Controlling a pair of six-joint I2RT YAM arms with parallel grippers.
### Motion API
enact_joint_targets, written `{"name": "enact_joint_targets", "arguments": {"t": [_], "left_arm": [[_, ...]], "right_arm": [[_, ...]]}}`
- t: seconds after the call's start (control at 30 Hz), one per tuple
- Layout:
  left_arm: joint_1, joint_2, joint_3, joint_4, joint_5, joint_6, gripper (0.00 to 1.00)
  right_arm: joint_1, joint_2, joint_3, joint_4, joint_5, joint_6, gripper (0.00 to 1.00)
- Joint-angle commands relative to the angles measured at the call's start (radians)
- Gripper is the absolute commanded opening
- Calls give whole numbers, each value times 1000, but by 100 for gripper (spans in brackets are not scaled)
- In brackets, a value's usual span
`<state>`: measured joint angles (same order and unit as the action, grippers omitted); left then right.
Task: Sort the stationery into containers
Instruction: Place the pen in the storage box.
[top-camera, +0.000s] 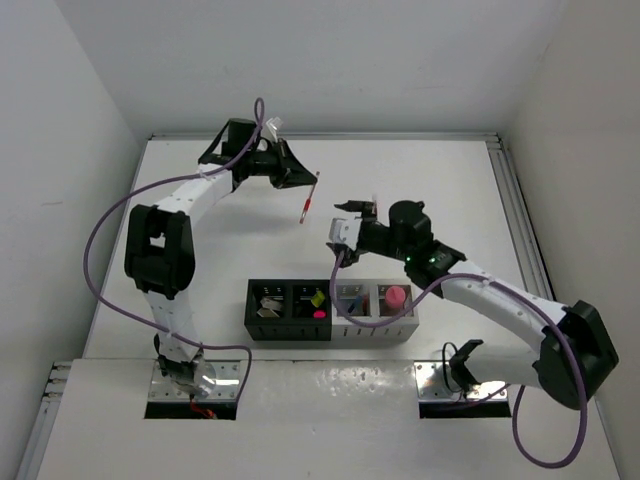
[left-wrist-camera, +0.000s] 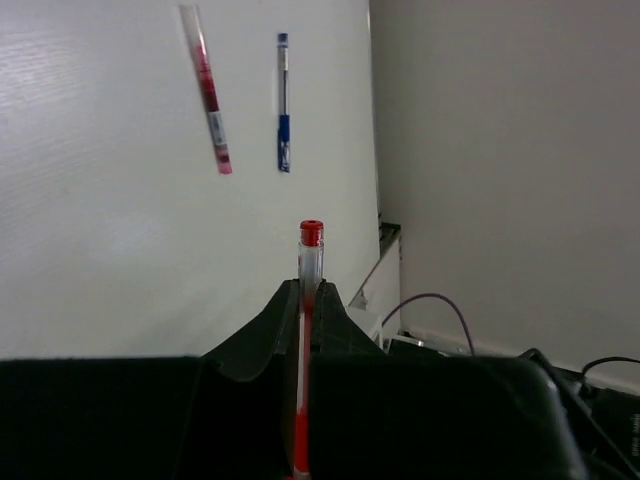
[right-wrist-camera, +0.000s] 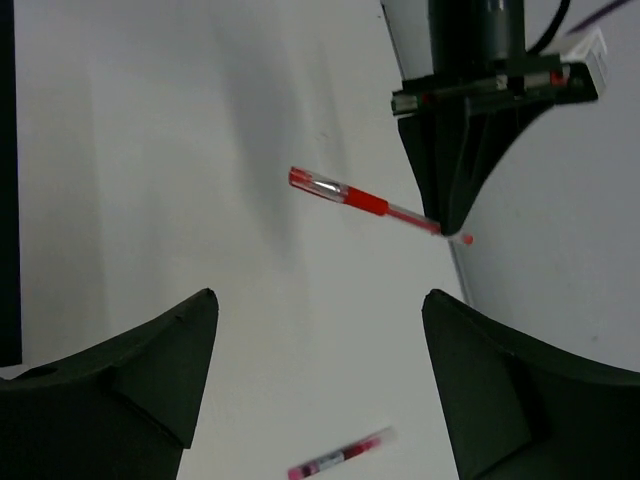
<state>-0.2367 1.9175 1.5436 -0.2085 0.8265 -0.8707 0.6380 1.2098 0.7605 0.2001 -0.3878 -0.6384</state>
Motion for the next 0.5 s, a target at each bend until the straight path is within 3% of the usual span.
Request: {"name": "enact_joint_targets", "arguments": {"t": [0.0,0.27,0.47], "left_arm": [[0,-55,18,-8,74,-41,0],[14,-18,61,-115,95,15,0],[19,-11,89,-183,95,55,0]], "right_arm": [[63,17,-41,255,49,-141,82],[169,154,-46,467,211,-253,84],[177,261,-9,544,210,-336,83]]}}
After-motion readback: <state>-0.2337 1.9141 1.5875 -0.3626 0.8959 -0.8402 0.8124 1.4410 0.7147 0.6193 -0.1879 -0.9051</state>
